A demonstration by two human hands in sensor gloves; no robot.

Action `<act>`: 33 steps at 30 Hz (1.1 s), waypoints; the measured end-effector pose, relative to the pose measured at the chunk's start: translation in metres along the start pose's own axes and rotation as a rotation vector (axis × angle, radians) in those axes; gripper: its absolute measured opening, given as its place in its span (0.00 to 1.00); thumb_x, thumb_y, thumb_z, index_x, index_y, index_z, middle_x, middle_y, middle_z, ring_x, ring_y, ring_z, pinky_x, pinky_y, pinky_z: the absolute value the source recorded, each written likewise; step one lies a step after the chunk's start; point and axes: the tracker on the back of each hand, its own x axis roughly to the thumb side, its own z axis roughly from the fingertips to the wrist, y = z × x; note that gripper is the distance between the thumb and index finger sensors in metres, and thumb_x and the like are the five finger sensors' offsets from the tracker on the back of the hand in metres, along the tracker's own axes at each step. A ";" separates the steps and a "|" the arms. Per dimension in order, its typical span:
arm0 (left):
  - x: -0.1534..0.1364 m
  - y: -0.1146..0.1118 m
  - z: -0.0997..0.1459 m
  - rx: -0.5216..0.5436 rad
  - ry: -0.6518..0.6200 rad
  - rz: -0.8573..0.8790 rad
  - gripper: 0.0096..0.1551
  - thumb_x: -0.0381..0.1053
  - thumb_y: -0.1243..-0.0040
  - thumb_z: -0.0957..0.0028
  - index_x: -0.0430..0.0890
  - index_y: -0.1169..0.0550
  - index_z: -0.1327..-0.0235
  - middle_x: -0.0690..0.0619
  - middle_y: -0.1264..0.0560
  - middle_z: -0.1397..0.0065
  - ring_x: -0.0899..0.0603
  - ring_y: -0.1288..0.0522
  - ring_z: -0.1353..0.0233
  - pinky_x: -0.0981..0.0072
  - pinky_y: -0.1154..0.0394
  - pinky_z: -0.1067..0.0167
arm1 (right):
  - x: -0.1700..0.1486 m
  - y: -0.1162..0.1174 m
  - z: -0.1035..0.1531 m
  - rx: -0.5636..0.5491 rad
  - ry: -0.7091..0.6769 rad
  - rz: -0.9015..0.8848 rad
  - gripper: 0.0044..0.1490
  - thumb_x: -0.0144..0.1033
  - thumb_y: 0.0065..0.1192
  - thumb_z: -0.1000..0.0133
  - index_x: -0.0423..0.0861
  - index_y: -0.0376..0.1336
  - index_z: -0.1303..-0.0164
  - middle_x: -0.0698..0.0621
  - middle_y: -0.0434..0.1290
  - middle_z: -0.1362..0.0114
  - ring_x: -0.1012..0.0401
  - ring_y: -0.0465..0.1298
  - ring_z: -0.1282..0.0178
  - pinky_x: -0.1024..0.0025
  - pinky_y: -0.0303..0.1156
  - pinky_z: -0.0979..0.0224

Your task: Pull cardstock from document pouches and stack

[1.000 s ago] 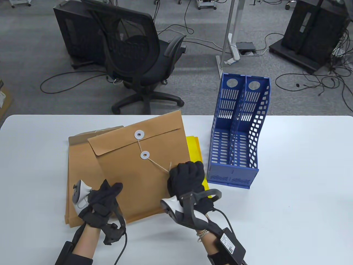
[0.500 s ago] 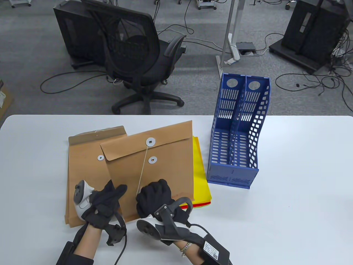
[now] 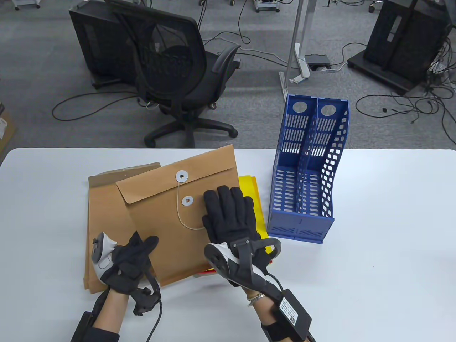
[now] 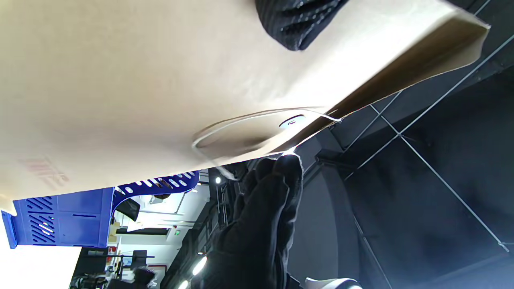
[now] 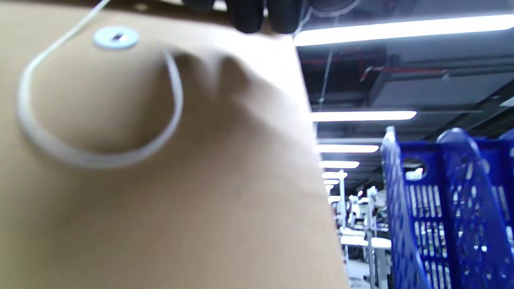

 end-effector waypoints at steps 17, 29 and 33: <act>0.015 0.004 -0.001 -0.040 0.000 -0.122 0.24 0.47 0.42 0.43 0.64 0.26 0.33 0.54 0.24 0.24 0.45 0.24 0.24 0.42 0.32 0.30 | -0.007 -0.046 -0.050 -0.054 -0.092 -0.119 0.34 0.40 0.46 0.36 0.62 0.50 0.17 0.54 0.53 0.10 0.54 0.56 0.11 0.53 0.56 0.13; 0.030 0.012 0.005 0.029 -0.045 -0.313 0.24 0.46 0.41 0.44 0.64 0.24 0.35 0.56 0.23 0.25 0.46 0.24 0.24 0.39 0.35 0.29 | 0.005 -0.070 -0.084 0.005 -0.172 -0.062 0.26 0.47 0.60 0.43 0.58 0.68 0.33 0.58 0.79 0.45 0.59 0.79 0.40 0.55 0.70 0.22; 0.025 0.018 0.009 0.095 -0.052 -0.252 0.24 0.46 0.39 0.45 0.64 0.24 0.35 0.56 0.23 0.25 0.46 0.24 0.25 0.41 0.33 0.29 | 0.004 -0.069 -0.089 0.120 -0.213 -0.186 0.34 0.50 0.59 0.45 0.56 0.65 0.26 0.53 0.75 0.28 0.53 0.75 0.26 0.54 0.67 0.19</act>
